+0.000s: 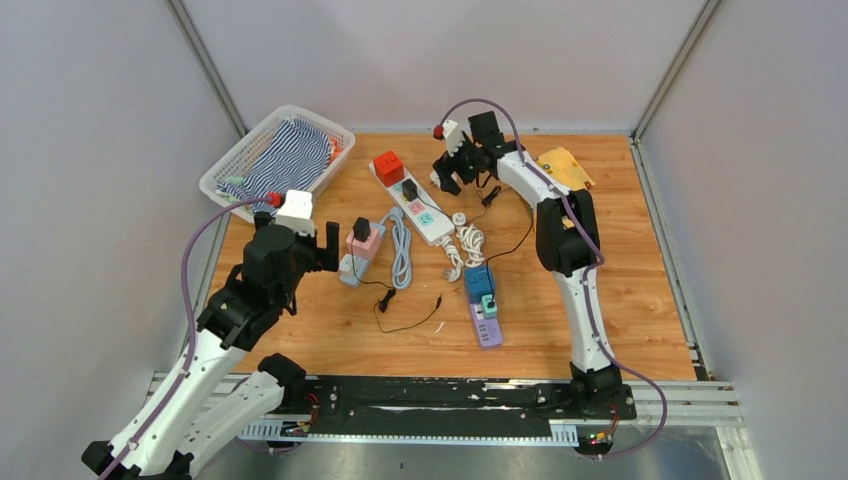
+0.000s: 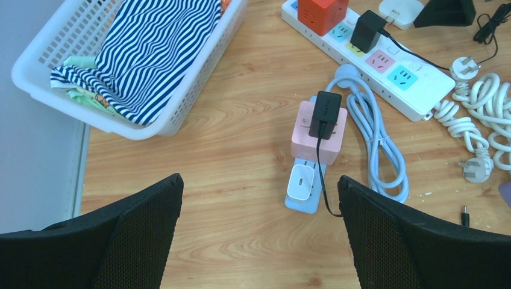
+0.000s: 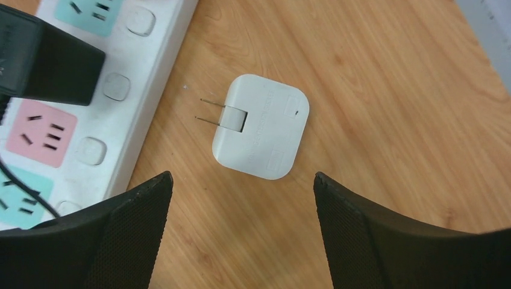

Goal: Insert the plug
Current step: Pick up the plug from the center of the board.

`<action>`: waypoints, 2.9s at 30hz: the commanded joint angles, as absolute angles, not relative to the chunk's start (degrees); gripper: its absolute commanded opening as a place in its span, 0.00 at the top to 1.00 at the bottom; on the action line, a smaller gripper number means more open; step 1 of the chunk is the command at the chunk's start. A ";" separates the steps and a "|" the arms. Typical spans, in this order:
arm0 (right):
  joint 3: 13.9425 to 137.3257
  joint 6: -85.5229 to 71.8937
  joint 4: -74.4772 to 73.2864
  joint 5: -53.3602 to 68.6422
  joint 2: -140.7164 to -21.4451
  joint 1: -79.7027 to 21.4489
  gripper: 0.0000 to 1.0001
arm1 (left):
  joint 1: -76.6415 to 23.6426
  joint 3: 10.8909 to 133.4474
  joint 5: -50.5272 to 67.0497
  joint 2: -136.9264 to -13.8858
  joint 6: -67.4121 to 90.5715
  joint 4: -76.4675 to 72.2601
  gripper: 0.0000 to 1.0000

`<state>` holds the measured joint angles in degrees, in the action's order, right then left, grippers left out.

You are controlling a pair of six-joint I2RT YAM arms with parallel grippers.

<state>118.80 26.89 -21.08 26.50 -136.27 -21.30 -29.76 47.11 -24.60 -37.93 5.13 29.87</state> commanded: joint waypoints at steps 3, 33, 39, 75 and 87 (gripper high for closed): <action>121.69 24.83 -21.68 23.19 -139.70 -22.98 0.12 | -29.54 46.49 -24.61 -37.42 5.52 29.58 0.00; 118.24 25.62 -20.21 15.74 -135.78 -24.28 0.60 | -29.44 46.49 -24.87 -38.95 6.50 29.61 0.01; 110.47 23.89 -17.96 14.48 -124.37 -24.52 0.62 | -29.45 47.78 -20.67 -39.95 10.88 29.79 0.03; 57.39 5.02 14.06 13.52 -70.13 -50.27 0.63 | -29.44 42.86 14.43 -44.65 53.46 0.54 0.30; 56.97 4.09 15.44 11.94 -69.78 -51.59 0.63 | -29.44 43.86 16.46 -46.25 54.76 0.35 0.56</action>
<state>58.19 5.28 12.53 12.93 -70.98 -50.72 -29.69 43.27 14.79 -46.24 53.69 2.09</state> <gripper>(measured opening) 0.585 0.482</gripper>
